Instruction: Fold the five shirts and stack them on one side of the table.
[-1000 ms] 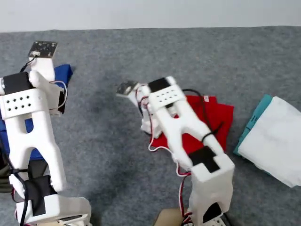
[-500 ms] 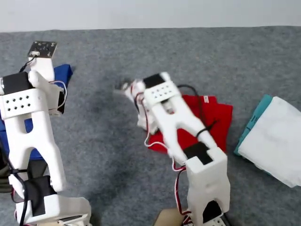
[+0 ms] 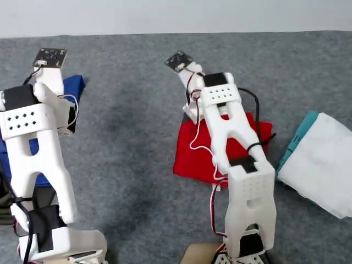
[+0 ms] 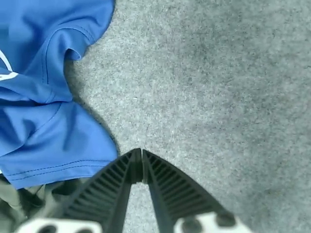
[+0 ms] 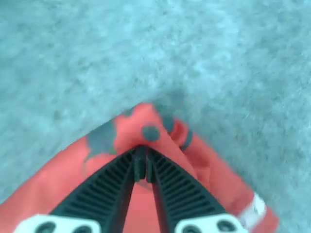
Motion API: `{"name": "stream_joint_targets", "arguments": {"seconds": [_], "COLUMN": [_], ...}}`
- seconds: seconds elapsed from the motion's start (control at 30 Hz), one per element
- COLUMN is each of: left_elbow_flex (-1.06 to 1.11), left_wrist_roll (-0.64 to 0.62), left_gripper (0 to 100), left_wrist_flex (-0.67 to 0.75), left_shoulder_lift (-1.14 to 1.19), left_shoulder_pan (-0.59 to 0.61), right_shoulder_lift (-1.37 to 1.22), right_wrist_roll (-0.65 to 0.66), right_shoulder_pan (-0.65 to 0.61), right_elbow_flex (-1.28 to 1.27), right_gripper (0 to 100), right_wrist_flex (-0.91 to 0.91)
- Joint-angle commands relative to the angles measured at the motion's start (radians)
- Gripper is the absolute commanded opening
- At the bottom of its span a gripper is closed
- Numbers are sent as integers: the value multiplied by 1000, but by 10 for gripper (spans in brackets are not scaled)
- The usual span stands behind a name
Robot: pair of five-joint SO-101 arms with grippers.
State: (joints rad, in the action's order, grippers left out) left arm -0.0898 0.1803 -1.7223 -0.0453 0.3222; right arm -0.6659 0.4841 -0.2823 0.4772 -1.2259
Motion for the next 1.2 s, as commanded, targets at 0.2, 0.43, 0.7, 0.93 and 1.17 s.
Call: {"name": "stream_joint_targets", "arguments": {"seconds": [0.2,0.43,0.7,0.93,1.17], "left_elbow_flex": [-8,-7,-5,-5,-7], "left_wrist_roll": [2,2,0,-14,-58], "left_gripper": [7,7,7,7,7], "left_wrist_flex": [12,14,28,-3,-31], "left_shoulder_lift": [-40,-38,-38,-48,-49], "left_shoulder_pan": [3,0,0,0,55], "right_shoulder_lift": [-142,-205,-213,-166,-2], "right_wrist_roll": [-2,-2,-2,-94,-242], "right_shoulder_pan": [-90,-136,-70,5,48], "right_elbow_flex": [244,493,787,801,551], "right_gripper": [14,16,19,19,20], "right_wrist_flex": [28,-125,-507,-573,-568]}}
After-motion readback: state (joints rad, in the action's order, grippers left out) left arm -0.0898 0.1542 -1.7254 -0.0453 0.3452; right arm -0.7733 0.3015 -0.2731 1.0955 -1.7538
